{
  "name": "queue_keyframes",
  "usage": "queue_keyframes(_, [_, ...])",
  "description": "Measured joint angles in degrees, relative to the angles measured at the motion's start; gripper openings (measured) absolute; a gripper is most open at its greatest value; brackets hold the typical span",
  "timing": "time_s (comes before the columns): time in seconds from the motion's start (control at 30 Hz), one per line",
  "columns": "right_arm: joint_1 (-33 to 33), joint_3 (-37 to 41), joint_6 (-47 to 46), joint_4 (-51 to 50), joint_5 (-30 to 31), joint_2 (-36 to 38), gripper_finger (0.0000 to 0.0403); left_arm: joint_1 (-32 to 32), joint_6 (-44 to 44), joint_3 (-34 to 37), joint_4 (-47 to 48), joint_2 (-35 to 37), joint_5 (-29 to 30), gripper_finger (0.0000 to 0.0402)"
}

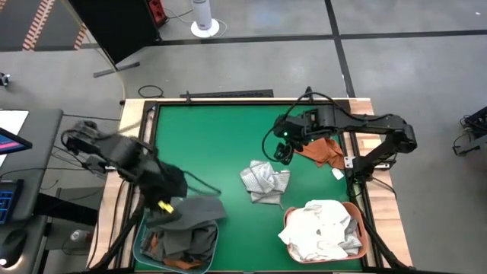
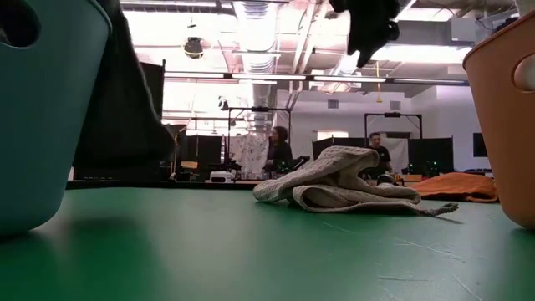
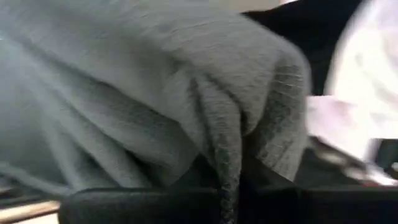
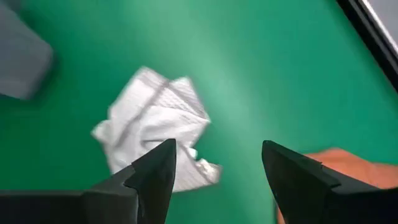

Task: Sort towels by color in basket
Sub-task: Put the gray towel into the green bin

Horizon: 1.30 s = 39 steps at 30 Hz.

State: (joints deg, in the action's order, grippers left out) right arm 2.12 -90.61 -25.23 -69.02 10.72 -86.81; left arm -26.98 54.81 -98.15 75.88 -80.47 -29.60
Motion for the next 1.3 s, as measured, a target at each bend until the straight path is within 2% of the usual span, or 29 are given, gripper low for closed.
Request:
queue_keyframes(0.1, [-1.3, 0.0, -0.3, 1.7, 0.5, -0.2, 0.0265, -2.7, -2.4, 0.0, 4.7, -3.7, 6.0, 0.0])
queue_keyframes(0.23, [-2.4, 0.0, -2.1, 2.3, 2.0, -0.6, 0.0265, -7.5, -4.9, 0.0, 4.9, -8.8, 13.7, 0.0])
queue_keyframes(0.43, [-5.1, 0.0, -2.1, 0.0, 2.7, -2.4, 0.0265, -13.3, -6.9, 0.0, -2.0, -16.4, 14.3, 0.0])
queue_keyframes(0.6, [-6.9, 0.0, -2.2, 0.3, 4.5, -3.0, 0.0265, -16.6, -4.0, 0.0, -6.9, -20.7, 13.3, 0.0])
queue_keyframes(0.83, [-7.5, 0.0, -2.8, 0.5, 4.5, -3.0, 0.0265, -19.6, 3.5, 0.2, -3.6, -24.5, 25.2, 0.0])
queue_keyframes(0.97, [-7.5, 0.0, -3.2, 0.8, 4.5, -3.0, 0.0265, -19.8, 6.1, 6.0, -9.0, -24.4, 26.8, 0.0001])
queue_keyframes(1.2, [-8.8, 0.0, -4.9, 1.1, 4.5, -3.0, 0.0265, -20.3, 14.5, 21.8, -30.8, -23.5, 23.2, 0.0001])
queue_keyframes(1.3, [-9.8, 0.0, -5.2, 0.9, 4.4, -3.0, 0.0265, -20.4, 19.8, 26.1, -35.8, -23.3, 23.4, 0.0001])
